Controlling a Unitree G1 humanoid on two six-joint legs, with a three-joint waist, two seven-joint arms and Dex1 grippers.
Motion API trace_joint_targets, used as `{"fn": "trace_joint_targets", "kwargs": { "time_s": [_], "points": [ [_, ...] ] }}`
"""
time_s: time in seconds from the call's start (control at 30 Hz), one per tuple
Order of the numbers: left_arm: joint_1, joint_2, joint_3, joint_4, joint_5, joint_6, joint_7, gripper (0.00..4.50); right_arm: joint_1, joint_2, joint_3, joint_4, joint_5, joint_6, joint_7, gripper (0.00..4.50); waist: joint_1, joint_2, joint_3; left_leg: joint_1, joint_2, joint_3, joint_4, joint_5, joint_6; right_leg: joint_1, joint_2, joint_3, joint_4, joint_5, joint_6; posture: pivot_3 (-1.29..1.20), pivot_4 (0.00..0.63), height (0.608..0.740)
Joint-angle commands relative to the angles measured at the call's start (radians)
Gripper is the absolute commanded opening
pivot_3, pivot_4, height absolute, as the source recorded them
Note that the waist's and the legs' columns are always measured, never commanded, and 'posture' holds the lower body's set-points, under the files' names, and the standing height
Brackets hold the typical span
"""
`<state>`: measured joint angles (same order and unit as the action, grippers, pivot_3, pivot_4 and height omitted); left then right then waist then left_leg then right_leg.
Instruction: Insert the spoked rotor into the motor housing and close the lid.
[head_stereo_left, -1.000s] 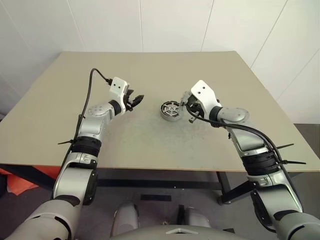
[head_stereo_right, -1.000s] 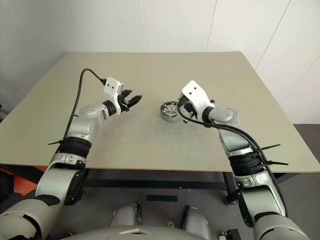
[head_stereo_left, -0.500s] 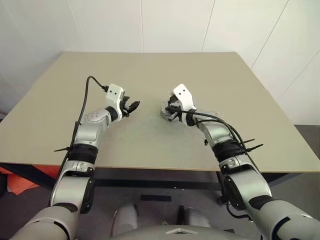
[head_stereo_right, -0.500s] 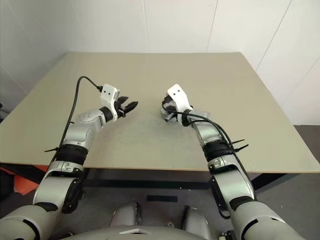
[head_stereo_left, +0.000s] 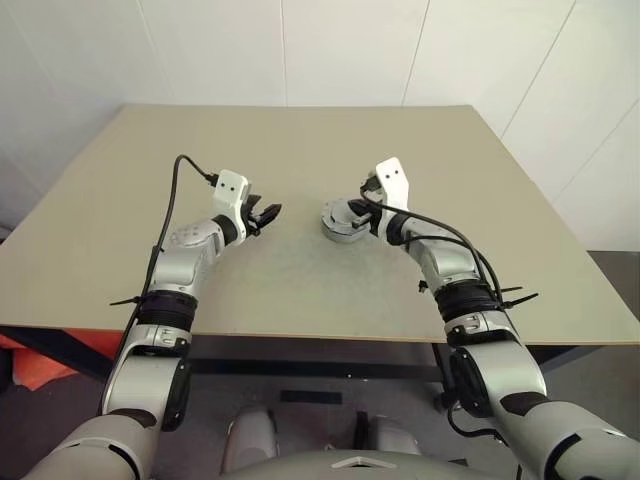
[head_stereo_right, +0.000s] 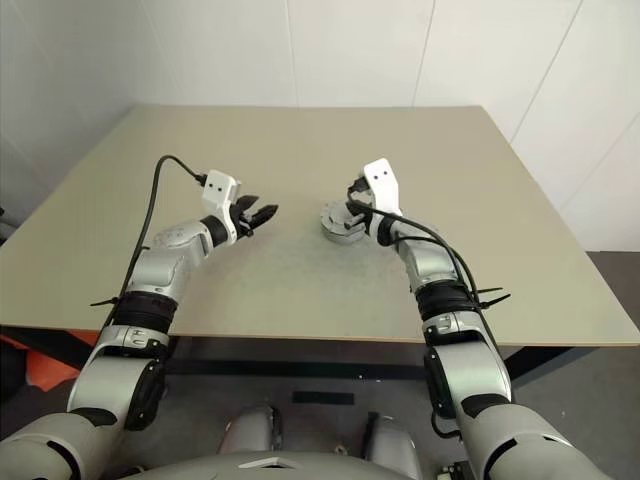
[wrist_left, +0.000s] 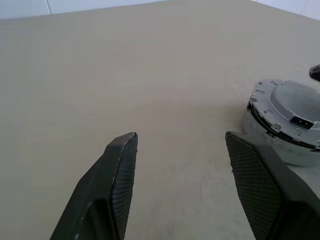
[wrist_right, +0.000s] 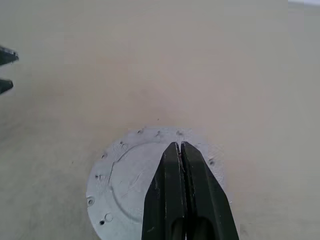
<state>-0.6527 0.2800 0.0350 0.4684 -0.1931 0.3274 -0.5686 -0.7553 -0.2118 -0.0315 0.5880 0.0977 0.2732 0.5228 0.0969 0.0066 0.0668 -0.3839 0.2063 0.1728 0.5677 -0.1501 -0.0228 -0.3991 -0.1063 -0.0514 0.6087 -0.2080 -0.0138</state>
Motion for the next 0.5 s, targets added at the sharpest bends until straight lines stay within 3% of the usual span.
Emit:
{"fn": "trace_joint_targets", "kwargs": {
  "time_s": [0.03,0.13,0.5],
  "points": [
    [-0.032,0.000,-0.004,-0.008,-0.001,-0.013,-0.014,3.03,-0.025,0.004,-0.028,0.000,0.028,-0.059,-0.011,0.03,0.000,0.000,0.000,-0.001,0.000,0.000,0.000,0.000,0.000,-0.001,0.000,0.000,0.000,0.000,0.000,0.00,0.000,0.740],
    [-0.038,-0.002,-0.003,-0.005,-0.003,-0.008,-0.018,3.03,-0.007,0.017,-0.012,0.015,0.024,-0.085,0.007,0.59,-0.002,0.000,0.000,-0.002,0.000,0.001,0.000,-0.001,0.001,-0.002,0.000,0.000,0.000,0.000,0.000,0.00,0.000,0.740],
    [-0.040,0.013,0.010,0.006,0.001,-0.004,-0.007,3.03,-0.016,0.050,0.011,0.069,0.004,-0.129,-0.016,4.36,-0.001,0.000,0.000,-0.002,0.000,0.001,0.001,0.000,0.001,-0.002,-0.001,0.000,0.000,0.000,0.000,0.00,0.000,0.740]
  ]
}}
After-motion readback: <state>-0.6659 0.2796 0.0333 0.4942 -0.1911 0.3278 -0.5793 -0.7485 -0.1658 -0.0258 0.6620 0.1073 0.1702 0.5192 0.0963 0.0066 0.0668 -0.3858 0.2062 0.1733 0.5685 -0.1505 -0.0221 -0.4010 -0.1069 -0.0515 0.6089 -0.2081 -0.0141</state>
